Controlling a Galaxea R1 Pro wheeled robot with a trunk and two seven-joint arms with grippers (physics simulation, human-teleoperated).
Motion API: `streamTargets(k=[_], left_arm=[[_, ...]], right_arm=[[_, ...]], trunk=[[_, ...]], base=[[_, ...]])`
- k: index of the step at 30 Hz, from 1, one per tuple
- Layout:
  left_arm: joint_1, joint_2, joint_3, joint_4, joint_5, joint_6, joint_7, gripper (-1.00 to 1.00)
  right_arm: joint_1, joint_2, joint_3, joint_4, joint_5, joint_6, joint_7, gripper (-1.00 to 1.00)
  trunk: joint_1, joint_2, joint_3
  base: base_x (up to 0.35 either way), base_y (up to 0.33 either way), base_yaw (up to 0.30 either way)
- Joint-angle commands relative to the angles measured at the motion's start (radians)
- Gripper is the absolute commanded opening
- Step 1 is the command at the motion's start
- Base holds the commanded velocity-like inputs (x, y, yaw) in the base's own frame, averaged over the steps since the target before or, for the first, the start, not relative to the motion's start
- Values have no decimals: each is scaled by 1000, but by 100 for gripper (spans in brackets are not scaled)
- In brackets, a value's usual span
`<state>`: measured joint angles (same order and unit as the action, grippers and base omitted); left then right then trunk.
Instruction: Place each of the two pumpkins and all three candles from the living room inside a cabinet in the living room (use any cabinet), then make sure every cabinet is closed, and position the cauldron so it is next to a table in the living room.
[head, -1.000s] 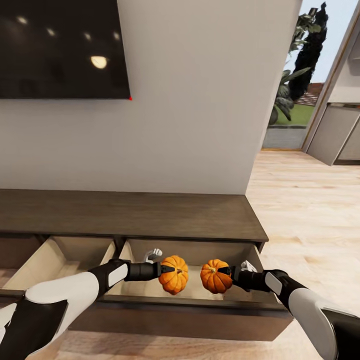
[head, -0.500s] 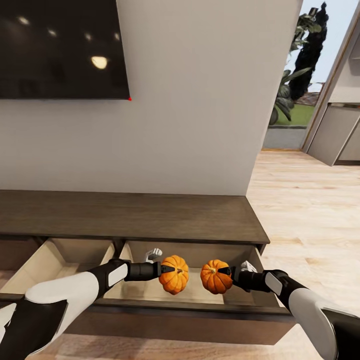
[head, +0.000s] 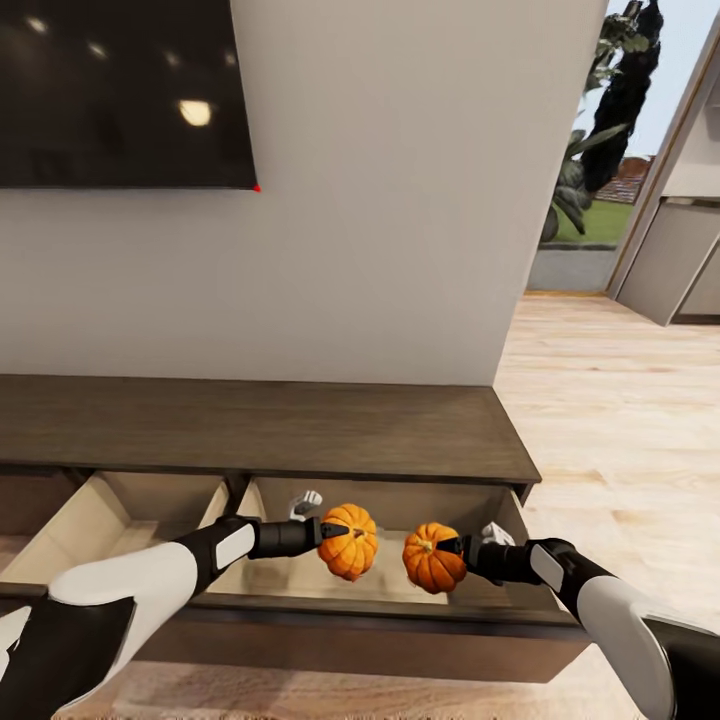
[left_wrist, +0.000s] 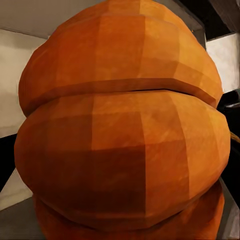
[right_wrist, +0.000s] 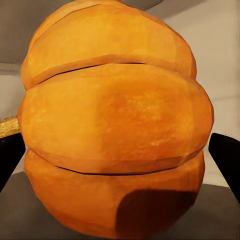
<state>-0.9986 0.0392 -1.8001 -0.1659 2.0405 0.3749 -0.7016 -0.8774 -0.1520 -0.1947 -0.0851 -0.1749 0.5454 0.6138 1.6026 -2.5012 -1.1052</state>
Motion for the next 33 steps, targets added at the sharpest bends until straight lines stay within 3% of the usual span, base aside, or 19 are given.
streamTargets(k=[1, 11, 15, 18, 33], left_arm=[[0, 0, 4, 0, 0, 1, 0, -100], [0, -3, 13, 1, 1, 4, 1, -100], [-1, -5, 13, 0, 0, 4, 1, -100], [-1, -11, 13, 1, 0, 4, 1, -100], [-2, -12, 14, 1, 0, 4, 0, -100]], right_arm=[[0, 0, -2, 0, -2, 1, 0, -100], [0, 3, 1, -2, -2, 1, 6, -100], [0, 0, 1, -2, 0, 1, 84, -100], [0, -1, 1, -2, 0, 0, 101, -100], [-2, -2, 1, -30, 0, 0, 101, -100]], trunk=[[0, 0, -4], [5, -3, -43], [7, -4, -58], [8, -4, -70], [15, -8, -128]], base=[[0, 0, 0], [0, 0, 0], [0, 0, 0], [0, 0, 0], [0, 0, 0]])
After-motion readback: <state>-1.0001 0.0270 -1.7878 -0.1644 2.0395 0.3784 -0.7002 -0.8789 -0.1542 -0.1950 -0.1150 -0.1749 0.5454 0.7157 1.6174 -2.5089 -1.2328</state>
